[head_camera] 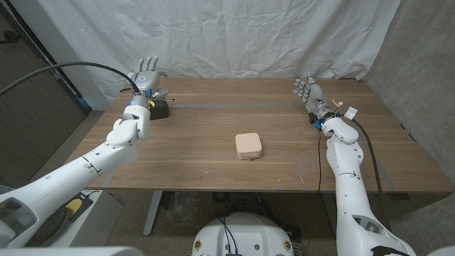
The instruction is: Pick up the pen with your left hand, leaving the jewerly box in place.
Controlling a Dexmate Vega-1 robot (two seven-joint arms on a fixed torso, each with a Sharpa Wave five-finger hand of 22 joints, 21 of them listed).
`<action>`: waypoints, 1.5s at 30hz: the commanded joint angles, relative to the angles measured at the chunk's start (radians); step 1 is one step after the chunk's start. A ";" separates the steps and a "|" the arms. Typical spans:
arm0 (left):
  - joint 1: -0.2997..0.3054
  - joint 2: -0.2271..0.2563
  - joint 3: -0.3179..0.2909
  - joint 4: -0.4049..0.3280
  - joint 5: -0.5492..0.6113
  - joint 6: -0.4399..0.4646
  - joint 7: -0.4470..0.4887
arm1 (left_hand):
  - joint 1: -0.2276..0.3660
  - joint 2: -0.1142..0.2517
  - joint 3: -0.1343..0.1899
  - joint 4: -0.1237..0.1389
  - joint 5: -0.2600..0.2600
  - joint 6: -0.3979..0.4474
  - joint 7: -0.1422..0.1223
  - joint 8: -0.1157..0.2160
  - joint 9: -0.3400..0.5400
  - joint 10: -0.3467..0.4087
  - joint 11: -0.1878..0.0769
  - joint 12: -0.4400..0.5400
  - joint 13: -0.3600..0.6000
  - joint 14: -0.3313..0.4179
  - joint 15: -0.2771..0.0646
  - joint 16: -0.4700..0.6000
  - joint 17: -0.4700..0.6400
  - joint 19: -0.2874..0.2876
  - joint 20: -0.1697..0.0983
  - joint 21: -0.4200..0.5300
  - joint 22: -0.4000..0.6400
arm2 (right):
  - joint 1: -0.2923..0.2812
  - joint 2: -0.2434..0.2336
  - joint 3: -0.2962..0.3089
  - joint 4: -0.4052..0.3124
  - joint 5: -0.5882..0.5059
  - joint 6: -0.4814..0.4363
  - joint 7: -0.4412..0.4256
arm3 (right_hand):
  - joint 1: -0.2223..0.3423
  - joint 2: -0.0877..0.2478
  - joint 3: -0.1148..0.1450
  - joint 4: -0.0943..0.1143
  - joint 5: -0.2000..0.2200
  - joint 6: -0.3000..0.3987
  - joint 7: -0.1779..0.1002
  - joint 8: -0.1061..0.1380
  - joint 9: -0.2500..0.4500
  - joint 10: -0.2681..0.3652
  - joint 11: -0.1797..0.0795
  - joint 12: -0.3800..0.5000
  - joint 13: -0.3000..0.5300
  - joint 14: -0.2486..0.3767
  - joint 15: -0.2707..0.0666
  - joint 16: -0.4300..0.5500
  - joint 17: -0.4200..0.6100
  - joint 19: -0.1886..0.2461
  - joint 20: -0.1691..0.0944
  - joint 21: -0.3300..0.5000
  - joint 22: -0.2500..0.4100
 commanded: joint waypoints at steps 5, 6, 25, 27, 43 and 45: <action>-0.047 -0.028 0.052 0.030 0.026 0.040 -0.062 | 0.012 0.002 -0.003 0.000 0.006 0.026 -0.004 0.002 0.002 0.010 -0.013 0.006 0.001 -0.005 -0.004 0.003 0.002 -0.007 -0.003 0.005 0.003 | 0.000 -0.002 0.028 0.004 0.019 0.001 0.012 | 0.002 0.001 -0.002 0.000 -0.003 0.005 -0.002 0.003 0.002 0.011 0.002 -0.001 0.005 0.011 0.001 0.002 0.006 0.012 -0.005 -0.003 0.002; -0.057 -0.025 0.061 0.037 0.030 0.034 -0.079 | 0.013 0.002 -0.004 0.000 0.007 0.029 -0.004 0.003 0.002 0.010 -0.014 0.006 0.001 -0.003 -0.005 0.003 0.002 -0.007 -0.004 0.005 0.003 | 0.001 -0.001 0.030 0.007 0.021 0.003 0.012 | 0.002 0.001 -0.002 0.000 -0.003 0.005 -0.002 0.003 0.002 0.011 0.003 -0.001 0.005 0.011 0.001 0.002 0.006 0.012 -0.005 -0.004 0.002; -0.069 -0.035 0.068 0.106 0.022 0.020 -0.040 | 0.023 0.005 -0.007 -0.001 0.014 0.026 0.011 -0.003 0.001 0.007 -0.009 0.003 0.001 -0.005 -0.006 0.004 0.003 -0.006 -0.005 0.007 0.003 | 0.004 0.002 0.025 0.005 0.011 -0.004 0.009 | -0.001 0.002 -0.005 0.000 -0.003 0.005 -0.001 0.003 0.003 0.013 0.002 -0.001 0.005 0.012 0.002 0.002 0.006 0.015 -0.005 -0.009 0.002; -0.074 -0.035 0.073 0.116 0.021 0.016 -0.041 | 0.024 0.005 -0.007 -0.001 0.014 0.027 0.012 -0.003 0.001 0.008 -0.009 0.003 0.001 -0.005 -0.006 0.004 0.004 -0.005 -0.005 0.007 0.003 | 0.003 0.004 0.025 0.004 0.012 0.000 0.007 | -0.001 0.002 -0.005 0.000 -0.003 0.005 -0.001 0.003 0.003 0.013 0.002 -0.001 0.005 0.012 0.002 0.002 0.006 0.015 -0.005 -0.010 0.002; -0.118 -0.074 0.094 0.192 -0.008 -0.002 -0.027 | 0.030 0.007 -0.010 -0.001 0.018 0.039 0.009 -0.001 0.002 0.008 -0.009 0.003 0.001 -0.003 -0.007 0.006 0.005 -0.004 -0.005 0.008 0.003 | -0.015 0.005 0.043 -0.037 0.017 -0.008 -0.012 | -0.004 0.002 -0.007 0.000 -0.003 0.003 -0.002 0.002 0.003 0.013 0.005 -0.001 0.005 0.012 0.004 0.001 0.006 0.017 -0.005 -0.015 0.003; -0.122 -0.075 0.096 0.197 -0.013 -0.003 -0.032 | 0.031 0.007 -0.010 -0.001 0.019 0.043 0.007 0.000 0.002 0.008 -0.011 0.003 0.001 -0.003 -0.006 0.006 0.005 -0.003 -0.007 0.008 0.003 | -0.013 0.005 0.043 -0.036 0.017 -0.009 -0.011 | -0.004 0.002 -0.008 0.000 -0.003 0.003 -0.003 0.002 0.003 0.013 0.004 -0.001 0.005 0.012 0.004 0.001 0.006 0.017 -0.005 -0.016 0.003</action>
